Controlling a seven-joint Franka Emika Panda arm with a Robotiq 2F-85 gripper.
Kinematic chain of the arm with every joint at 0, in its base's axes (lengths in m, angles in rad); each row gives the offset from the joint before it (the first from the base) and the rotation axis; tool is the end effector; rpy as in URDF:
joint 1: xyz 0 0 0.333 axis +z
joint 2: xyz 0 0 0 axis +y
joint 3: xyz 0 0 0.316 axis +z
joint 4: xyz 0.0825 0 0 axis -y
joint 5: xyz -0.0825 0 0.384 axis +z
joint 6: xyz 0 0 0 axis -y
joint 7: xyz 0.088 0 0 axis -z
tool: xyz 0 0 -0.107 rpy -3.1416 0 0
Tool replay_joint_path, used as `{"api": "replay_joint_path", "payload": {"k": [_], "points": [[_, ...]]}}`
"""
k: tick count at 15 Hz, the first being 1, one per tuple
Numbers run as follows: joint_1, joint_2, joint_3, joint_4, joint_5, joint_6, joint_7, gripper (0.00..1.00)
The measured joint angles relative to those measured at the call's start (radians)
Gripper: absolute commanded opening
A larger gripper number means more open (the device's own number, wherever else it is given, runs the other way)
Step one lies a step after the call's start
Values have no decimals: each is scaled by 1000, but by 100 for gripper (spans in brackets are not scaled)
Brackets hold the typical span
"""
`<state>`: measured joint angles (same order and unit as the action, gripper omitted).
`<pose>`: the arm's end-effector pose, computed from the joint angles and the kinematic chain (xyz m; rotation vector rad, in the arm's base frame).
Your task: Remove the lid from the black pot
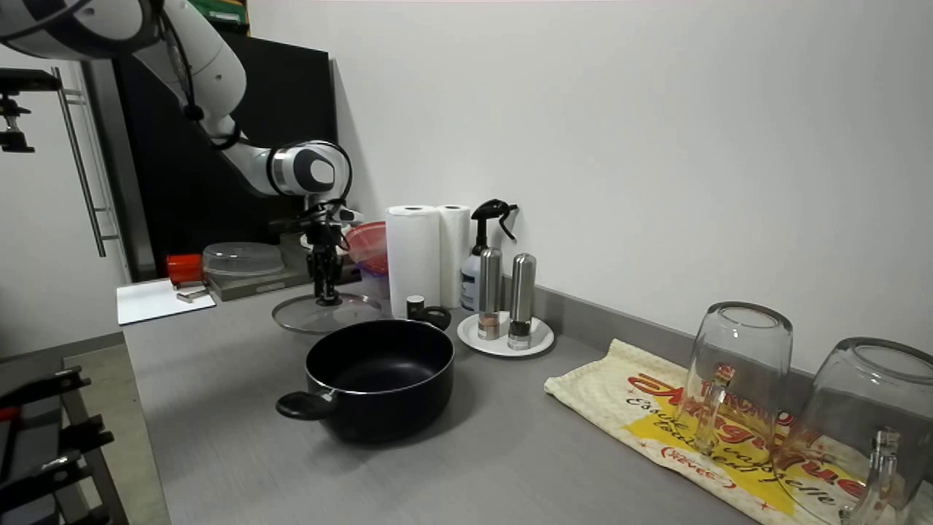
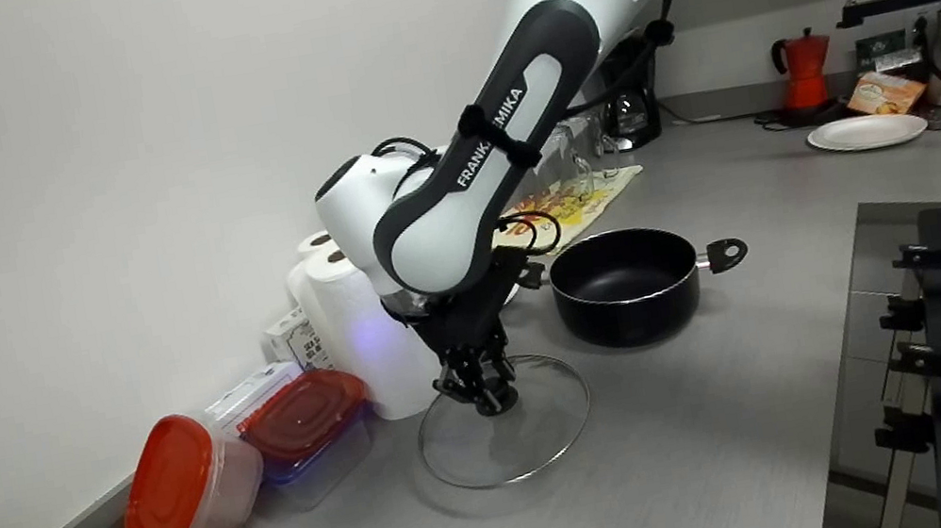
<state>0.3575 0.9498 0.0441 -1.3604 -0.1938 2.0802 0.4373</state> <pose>0.6560 0.2619 0.1285 2.9288 0.0939 -0.2344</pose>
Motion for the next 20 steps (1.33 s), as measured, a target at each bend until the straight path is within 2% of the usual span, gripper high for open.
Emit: {"api": "replay_joint_path", "payload": {"k": [13,14,17,18,19,20], "points": [[24,101,-27,63,15,-6,51,23],[25,101,-28,63,15,-6,51,48],[26,102,-28,65,15,-8,51,48],[26,102,-29,65,15,-9,51,73],[26,102,-29,65,15,-9,51,73],[26,102,-29,65,15,-8,51,55]]}}
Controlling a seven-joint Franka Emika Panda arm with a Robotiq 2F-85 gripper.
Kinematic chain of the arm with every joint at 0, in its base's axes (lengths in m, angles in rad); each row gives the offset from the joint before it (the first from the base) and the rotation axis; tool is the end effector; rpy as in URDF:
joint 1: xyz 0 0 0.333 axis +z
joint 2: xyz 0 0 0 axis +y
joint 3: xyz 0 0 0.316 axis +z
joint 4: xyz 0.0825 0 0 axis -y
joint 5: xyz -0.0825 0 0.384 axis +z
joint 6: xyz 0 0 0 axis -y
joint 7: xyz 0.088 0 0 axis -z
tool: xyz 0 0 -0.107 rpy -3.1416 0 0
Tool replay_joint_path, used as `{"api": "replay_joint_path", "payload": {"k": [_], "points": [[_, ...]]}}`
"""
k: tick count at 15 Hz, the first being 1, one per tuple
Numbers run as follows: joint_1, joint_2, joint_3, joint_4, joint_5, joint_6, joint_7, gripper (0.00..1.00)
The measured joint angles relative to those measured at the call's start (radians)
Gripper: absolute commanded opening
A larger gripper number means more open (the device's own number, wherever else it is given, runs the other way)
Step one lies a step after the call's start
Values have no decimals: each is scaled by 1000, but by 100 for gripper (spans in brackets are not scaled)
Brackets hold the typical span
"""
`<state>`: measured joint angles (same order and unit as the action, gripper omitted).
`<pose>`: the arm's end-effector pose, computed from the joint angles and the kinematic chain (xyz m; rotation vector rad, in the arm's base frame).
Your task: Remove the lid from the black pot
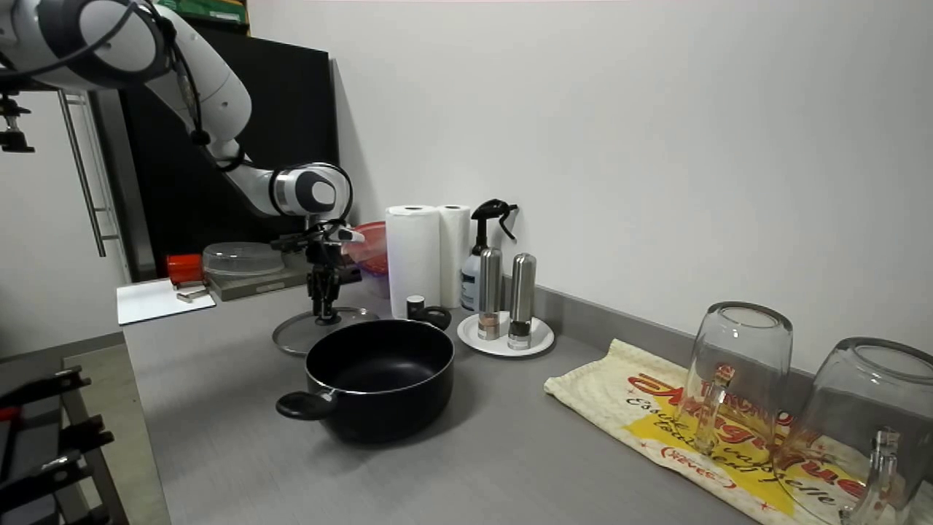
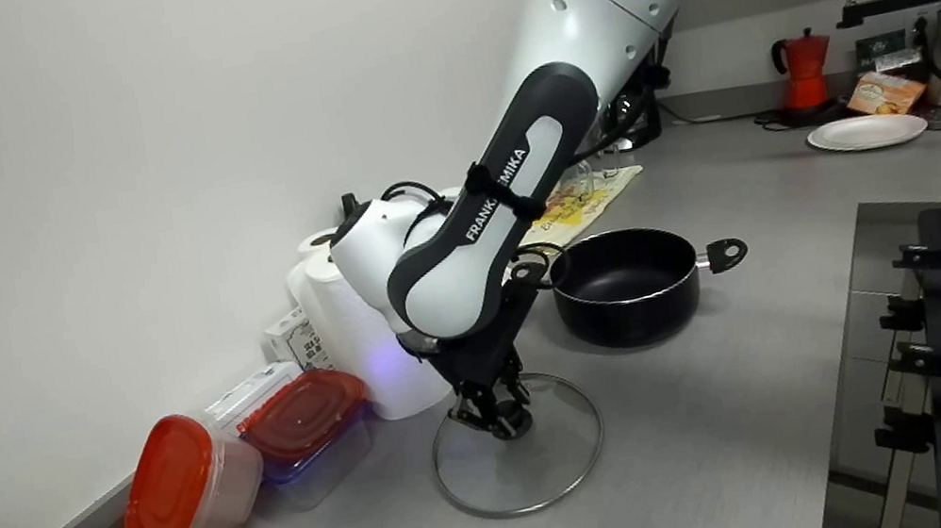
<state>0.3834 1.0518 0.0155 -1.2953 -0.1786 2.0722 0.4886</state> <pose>0.6524 0.2628 0.0816 2.8941 0.0173 -0.2795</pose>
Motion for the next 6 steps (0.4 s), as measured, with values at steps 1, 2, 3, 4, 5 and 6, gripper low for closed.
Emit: {"api": "replay_joint_path", "payload": {"k": [1,2,3,4,5,6], "points": [[0,-1,-1,-2,0,0,-4,61],[0,-2,-2,-3,0,0,-7,68],[0,-2,-3,-3,0,0,-9,73],[0,-3,-3,-3,0,0,-10,74],[0,-3,-4,-3,0,0,-10,74],[0,-3,-4,-3,0,0,-10,74]]}}
